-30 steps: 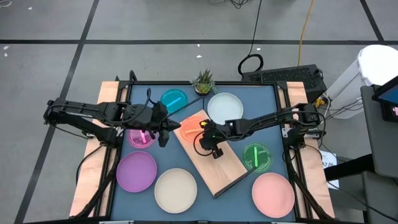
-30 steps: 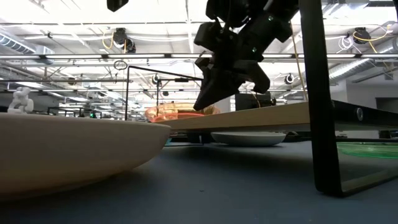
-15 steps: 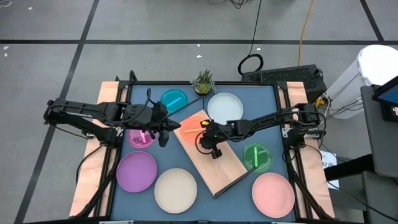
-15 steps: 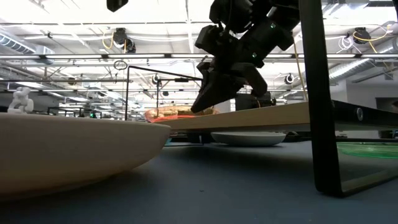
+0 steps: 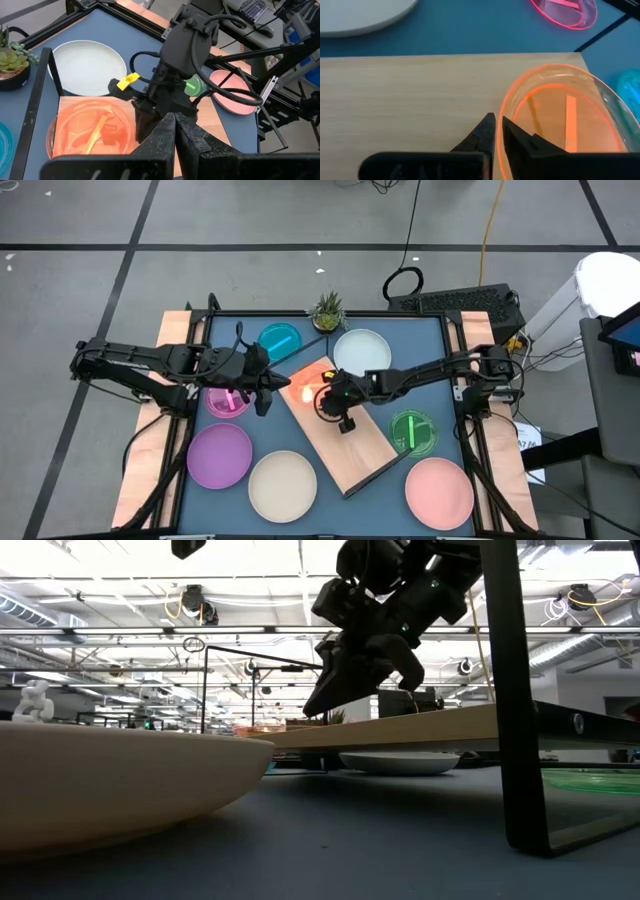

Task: Place and stack plates onto a shelf
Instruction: Put the small orange plate on the shelf, then put the large gray plate on the shelf

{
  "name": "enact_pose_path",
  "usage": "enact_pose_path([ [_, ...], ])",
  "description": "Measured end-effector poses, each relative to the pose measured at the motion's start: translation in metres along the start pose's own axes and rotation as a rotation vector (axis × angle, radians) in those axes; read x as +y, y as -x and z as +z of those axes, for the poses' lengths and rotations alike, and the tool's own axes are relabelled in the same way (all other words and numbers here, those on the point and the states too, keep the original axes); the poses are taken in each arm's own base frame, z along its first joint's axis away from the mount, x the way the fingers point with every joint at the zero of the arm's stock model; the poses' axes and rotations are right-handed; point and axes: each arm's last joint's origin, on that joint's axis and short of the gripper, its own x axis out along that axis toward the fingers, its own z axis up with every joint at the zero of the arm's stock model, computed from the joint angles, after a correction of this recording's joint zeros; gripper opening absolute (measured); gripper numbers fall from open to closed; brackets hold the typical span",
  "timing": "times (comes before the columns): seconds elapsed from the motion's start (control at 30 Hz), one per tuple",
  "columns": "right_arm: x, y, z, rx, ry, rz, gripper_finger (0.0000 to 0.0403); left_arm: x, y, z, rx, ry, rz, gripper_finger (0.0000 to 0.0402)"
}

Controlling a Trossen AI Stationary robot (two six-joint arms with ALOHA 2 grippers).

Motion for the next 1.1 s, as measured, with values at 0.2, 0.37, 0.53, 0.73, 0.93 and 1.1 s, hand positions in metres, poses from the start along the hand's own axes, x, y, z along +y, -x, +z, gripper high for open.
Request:
enact_pose_path([
  [0.2,0.000,0.000,0.000,0.002,-0.002,-0.005,0.0044,0.000,0.000,0.000,-0.003,-0.001,0.006,0.0012],
  [0.37,0.000,0.002,0.001,0.002,-0.052,-0.003,0.0051,0.000,0.000,0.000,-0.002,-0.001,0.007,0.0012],
  [0.53,0.002,0.017,0.012,-0.037,-0.131,-0.007,0.0052,0.001,0.000,0.000,0.003,0.000,0.009,0.0012],
  [0.73,-0.001,0.050,0.021,-0.049,-0.238,-0.013,0.0052,0.003,0.000,-0.005,0.051,0.019,0.040,0.0012],
  [0.93,-0.001,0.091,0.027,-0.041,-0.415,-0.005,0.0052,0.002,-0.002,-0.021,0.134,0.137,0.050,0.0012],
  [1.1,0.001,0.120,0.027,-0.035,-0.606,-0.001,0.0051,-0.017,-0.001,-0.035,0.191,0.135,-0.036,0.0012],
])
